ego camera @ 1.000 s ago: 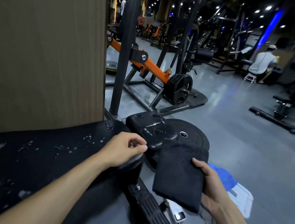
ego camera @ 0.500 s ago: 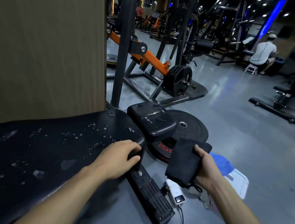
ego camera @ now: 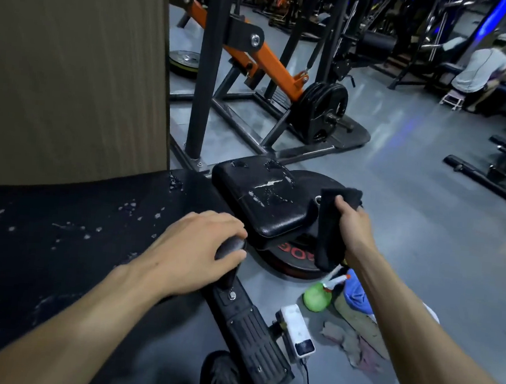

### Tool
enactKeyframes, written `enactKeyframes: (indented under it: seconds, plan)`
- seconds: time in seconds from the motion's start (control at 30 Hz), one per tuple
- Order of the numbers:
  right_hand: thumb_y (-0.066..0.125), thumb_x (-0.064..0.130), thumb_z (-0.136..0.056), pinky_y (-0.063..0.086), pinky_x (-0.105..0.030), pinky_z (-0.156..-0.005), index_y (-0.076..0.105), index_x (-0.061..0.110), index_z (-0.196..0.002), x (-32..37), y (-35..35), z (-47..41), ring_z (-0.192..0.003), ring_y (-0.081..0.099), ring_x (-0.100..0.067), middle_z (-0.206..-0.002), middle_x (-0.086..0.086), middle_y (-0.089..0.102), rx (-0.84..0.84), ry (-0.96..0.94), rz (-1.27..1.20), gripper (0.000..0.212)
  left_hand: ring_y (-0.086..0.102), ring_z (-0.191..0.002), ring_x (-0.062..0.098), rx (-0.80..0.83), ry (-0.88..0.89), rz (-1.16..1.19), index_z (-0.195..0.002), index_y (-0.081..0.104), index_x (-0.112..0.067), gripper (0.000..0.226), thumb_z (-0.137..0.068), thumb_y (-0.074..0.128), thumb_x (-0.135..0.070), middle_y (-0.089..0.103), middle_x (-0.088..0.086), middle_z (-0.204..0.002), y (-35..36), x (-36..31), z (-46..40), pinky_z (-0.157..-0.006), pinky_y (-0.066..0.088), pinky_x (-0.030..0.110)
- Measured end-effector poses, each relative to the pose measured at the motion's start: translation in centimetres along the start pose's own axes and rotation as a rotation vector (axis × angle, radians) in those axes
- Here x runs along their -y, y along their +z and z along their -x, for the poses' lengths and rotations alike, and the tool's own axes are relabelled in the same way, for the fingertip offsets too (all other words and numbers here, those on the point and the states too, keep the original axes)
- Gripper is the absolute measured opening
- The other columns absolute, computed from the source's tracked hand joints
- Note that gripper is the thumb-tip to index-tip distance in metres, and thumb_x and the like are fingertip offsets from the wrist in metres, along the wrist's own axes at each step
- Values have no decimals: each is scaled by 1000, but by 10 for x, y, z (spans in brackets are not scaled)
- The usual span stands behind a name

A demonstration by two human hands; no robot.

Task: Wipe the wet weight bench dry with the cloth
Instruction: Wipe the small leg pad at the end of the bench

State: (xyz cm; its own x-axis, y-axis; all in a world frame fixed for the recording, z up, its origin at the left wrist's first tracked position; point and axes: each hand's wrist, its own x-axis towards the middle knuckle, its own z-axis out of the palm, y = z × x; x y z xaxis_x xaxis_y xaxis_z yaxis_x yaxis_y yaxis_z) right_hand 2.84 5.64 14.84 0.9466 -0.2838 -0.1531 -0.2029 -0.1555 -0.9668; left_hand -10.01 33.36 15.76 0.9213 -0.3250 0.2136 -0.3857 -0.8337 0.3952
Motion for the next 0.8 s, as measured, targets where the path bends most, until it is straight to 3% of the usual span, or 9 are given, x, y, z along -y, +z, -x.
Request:
enactKeyframes:
  seconds: [0.1, 0.2, 0.33, 0.4, 0.47, 0.53, 0.63, 0.73, 0.8]
  plan:
    - [60, 64, -77, 50, -46, -102, 68, 22, -117, -4, 18, -26, -107, 67, -19, -116, 3, 71, 79, -56, 153, 59, 54, -120, 4, -2, -1, -20, -121, 63, -36, 44, -91, 40, -58, 60, -23, -131, -6, 12, -15, -102, 43, 33]
    - [51, 63, -88, 45, -39, -99, 70, 25, -108, -4, 31, -33, -108, 63, -15, -112, 7, 70, 133, -160, 300, 47, 58, -114, 5, -30, -28, -22, -116, 65, -37, 40, -91, 40, -57, 64, -23, -124, -15, 24, -29, -99, 46, 36]
    - [45, 54, -97, 41, -39, -86, 65, 19, -96, 2, 40, -46, -102, 61, -25, -101, 1, 69, 142, -249, 478, 40, 59, -110, 2, -40, -48, -32, -112, 66, -37, 34, -92, 45, -54, 65, -25, -119, -21, 35, -45, -95, 45, 32]
    - [44, 52, -97, 39, -41, -94, 64, 20, -115, 2, 46, -47, -119, 57, -31, -122, -5, 66, 133, -291, 584, 41, 59, -108, 0, -50, -63, -38, -111, 67, -38, 29, -94, 49, -52, 65, -26, -116, -22, 42, -50, -94, 43, 29]
    - [46, 47, -97, 29, -40, -116, 50, 18, -144, -10, 52, -29, -143, 38, -24, -153, -6, 46, 151, -422, 666, 56, 58, -106, -2, -56, -88, -30, -110, 67, -38, 25, -95, 51, -50, 65, -27, -114, -21, 49, -53, -94, 39, 25]
    - [45, 45, -96, 14, -37, -124, 40, 17, -151, -27, 57, 2, -151, 23, -13, -161, 0, 31, 254, -649, 717, 62, 58, -104, -3, -80, -107, -24, -108, 68, -39, 27, -94, 48, -51, 65, -28, -111, -20, 54, -56, -92, 36, 23]
    - [43, 45, -97, 10, -31, -124, 43, 20, -151, -37, 45, 11, -150, 18, -2, -162, 9, 29, 406, -805, 742, 59, 59, -100, -3, -104, -120, -2, -106, 69, -39, 28, -93, 47, -51, 66, -28, -108, -15, 57, -61, -89, 37, 21]
    - [42, 49, -97, 24, -29, -119, 52, 26, -141, -14, 42, -39, -144, 34, -7, -156, 9, 42, 345, -728, 780, 51, 59, -99, -3, -139, -120, 13, -106, 69, -39, 29, -94, 46, -52, 66, -29, -106, -14, 56, -66, -88, 43, 25]
    - [40, 51, -96, 40, -37, -99, 58, 26, -124, 0, 51, -72, -131, 51, -26, -137, -2, 61, 241, -468, 736, 41, 58, -99, -4, -149, -112, 9, -107, 69, -39, 28, -96, 46, -51, 66, -30, -105, -13, 54, -68, -87, 40, 20]
